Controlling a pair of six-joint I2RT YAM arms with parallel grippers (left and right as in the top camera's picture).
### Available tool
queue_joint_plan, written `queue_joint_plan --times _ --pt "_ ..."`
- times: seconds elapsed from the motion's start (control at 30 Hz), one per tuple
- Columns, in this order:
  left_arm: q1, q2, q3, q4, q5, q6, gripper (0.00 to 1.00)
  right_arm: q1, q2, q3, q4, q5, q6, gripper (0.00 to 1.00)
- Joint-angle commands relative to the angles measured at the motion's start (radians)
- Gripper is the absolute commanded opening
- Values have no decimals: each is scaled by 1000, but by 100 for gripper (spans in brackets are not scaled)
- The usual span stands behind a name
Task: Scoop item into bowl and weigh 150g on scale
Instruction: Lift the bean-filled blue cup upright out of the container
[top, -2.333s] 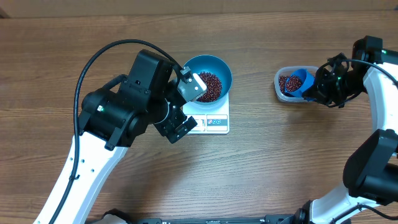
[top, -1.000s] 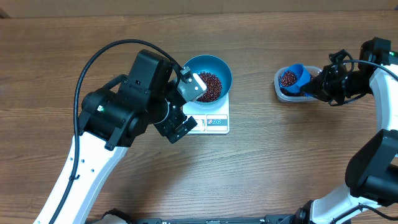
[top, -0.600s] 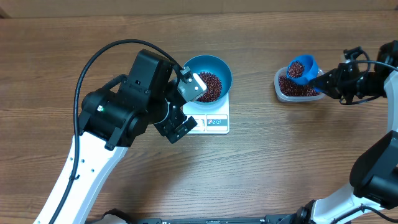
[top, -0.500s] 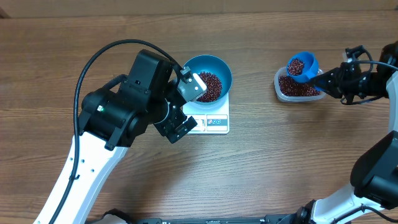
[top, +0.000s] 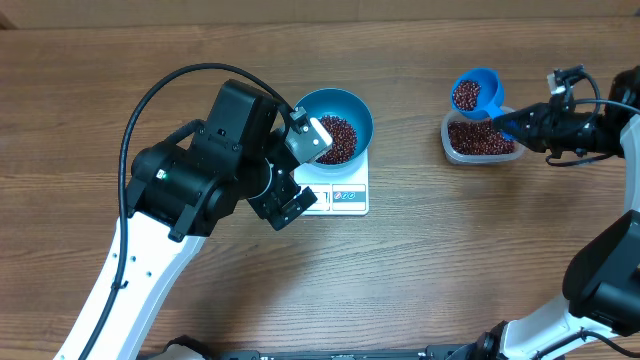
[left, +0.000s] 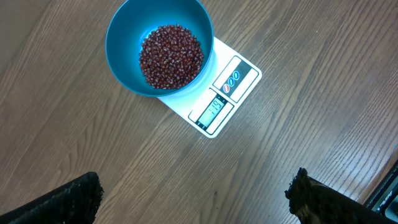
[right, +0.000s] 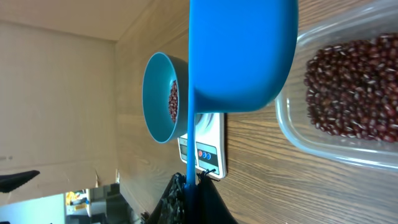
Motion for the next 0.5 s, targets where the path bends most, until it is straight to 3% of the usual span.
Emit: queue_joint_plan --times 0.0,0.47 --pt "4 -7 20 0 -3 0 100 49 -35 59 5 -42 -26 4" --pt "4 -7 19 0 -3 0 100 311 -35 163 63 145 126 4"
